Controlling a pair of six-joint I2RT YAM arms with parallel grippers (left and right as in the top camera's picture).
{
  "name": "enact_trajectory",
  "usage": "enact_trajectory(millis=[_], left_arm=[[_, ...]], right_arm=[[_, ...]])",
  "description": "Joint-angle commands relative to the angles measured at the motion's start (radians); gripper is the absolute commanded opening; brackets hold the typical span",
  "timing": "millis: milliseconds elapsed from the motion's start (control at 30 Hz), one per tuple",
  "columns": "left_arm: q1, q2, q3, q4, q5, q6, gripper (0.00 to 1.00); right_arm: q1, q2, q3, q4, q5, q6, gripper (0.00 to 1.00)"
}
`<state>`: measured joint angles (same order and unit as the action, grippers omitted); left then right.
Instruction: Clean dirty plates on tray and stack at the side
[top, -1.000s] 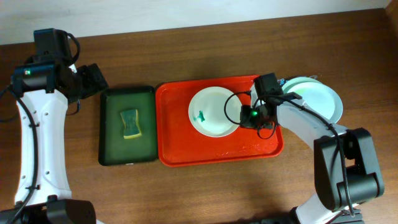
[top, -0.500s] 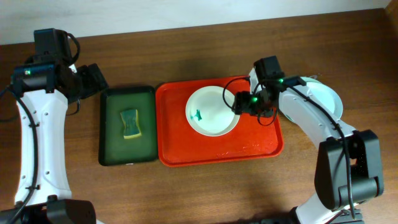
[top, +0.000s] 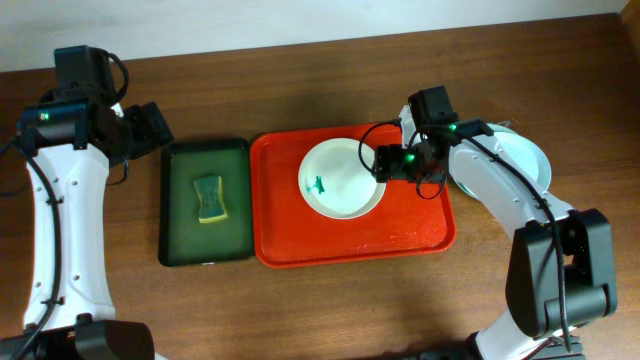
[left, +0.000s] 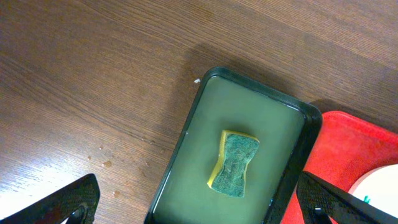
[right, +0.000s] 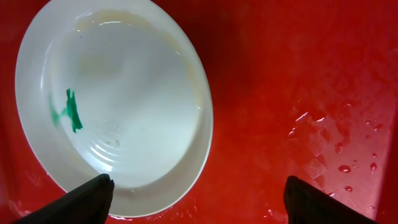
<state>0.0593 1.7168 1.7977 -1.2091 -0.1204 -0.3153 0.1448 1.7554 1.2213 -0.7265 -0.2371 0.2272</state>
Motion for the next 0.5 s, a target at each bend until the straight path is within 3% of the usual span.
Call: enact_trajectory(millis=[0, 233, 367, 467], left_arm=[[0.002, 0.002, 0.009, 0.000, 0.000, -0.013, 0.99], [0.002, 0.002, 0.009, 0.025, 0.002, -0.014, 0.99], [0.002, 0.002, 0.008, -0.014, 0.196, -0.013, 0.99], [-0.005, 0.002, -0.015, -0.031, 0.226, -0.004, 0.99]], right_arm=[[0.004, 0.005, 0.019, -0.004, 0.013, -0.010, 0.89], [0.004, 0.005, 0.019, -0.019, 0.013, -0.011, 0.93], [0.004, 0.005, 0.019, -0.019, 0.013, -0.011, 0.94], [0.004, 0.005, 0.019, -0.019, 0.013, -0.010, 0.94]])
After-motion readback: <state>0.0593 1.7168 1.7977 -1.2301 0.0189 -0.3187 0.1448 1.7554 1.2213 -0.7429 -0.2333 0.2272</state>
